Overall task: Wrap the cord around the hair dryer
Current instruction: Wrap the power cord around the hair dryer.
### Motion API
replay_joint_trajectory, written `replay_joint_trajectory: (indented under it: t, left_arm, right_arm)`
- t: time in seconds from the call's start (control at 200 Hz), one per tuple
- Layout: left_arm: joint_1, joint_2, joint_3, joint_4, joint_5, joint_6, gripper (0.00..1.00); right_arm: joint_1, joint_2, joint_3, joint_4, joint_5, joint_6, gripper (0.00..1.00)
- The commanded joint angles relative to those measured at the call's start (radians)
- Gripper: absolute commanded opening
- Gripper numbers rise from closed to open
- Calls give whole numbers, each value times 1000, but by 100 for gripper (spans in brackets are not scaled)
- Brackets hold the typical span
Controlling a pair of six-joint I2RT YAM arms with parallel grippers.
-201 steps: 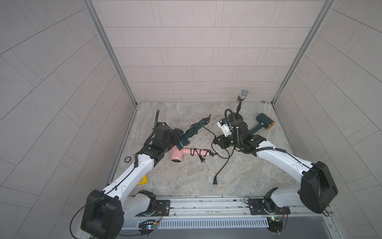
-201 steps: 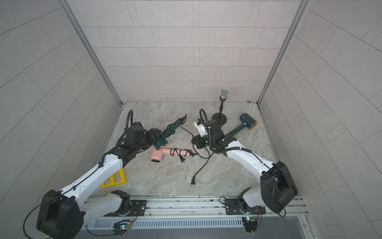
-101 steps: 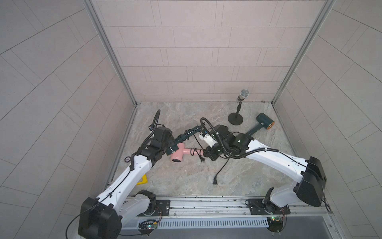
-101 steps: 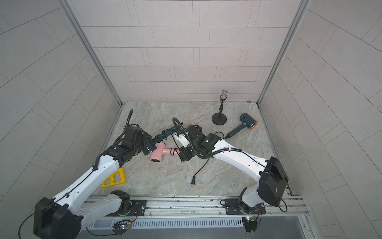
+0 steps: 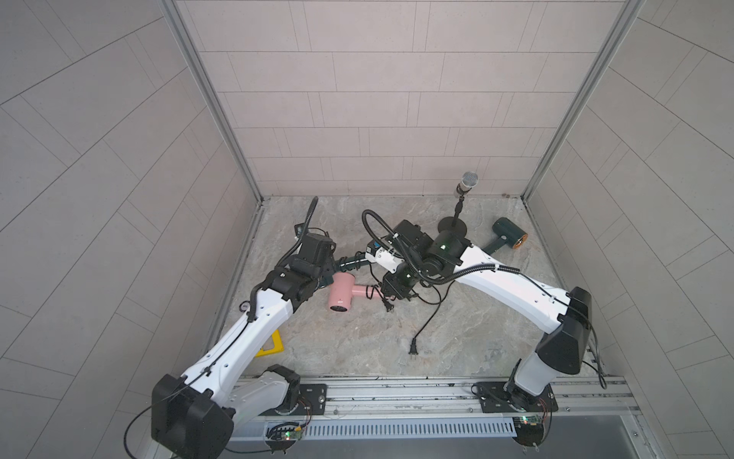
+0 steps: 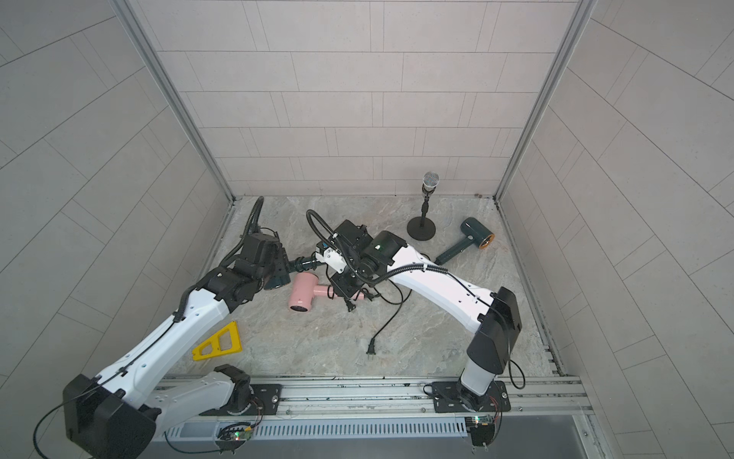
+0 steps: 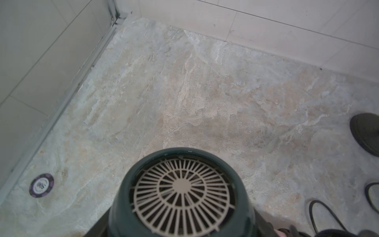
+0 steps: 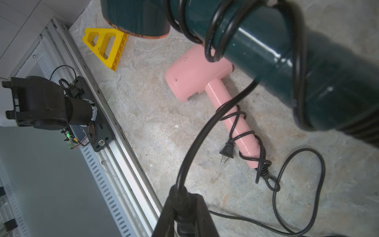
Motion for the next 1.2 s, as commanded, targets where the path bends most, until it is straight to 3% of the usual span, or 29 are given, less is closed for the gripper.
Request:
replay_joint_trajectory:
  t: [0.0,0.075,0.21,0.395,0.5,0.61,0.725,0.851,1.036,1.111,1.191]
  left_arm:
    - [-53,35,81,-40,-9,226,0]
    - [-64,49,102,-90,19,301,0]
    - [-67,36,93,-130,134,419,0]
    - [-67,-10,63,-118,494,487,0]
    - [-67,-23,50,-76,671,467,0]
    - [-60,-50,19,8,775,404,0]
    - [-35,-75,-54,193,896,278,0]
    - [-4,-96,-149,444,973,68,0]
    - [8,-80,-351,1011,930,-384,0]
    - [8,-49,-411,1200,899,-506,0]
    - [8,-35,-444,1281,845,-586,0]
  right_arm:
    - [-6,30,115,-148,27,-76,0]
    - [-21,51,193,-233,113,-111,0]
    - [-88,61,259,-327,134,-158,0]
    - [-117,49,232,-393,202,-330,0]
    - [-146,10,176,-360,170,-382,0]
    - [-206,-71,86,-265,18,-406,0]
    - [-278,-176,-61,-77,-183,-342,0]
    - [-312,-295,-255,182,-286,-215,0]
    - [-321,-465,-573,658,-281,61,0]
    - [-321,-515,-677,832,-254,173,0]
    - [-314,-562,-768,994,-218,262,0]
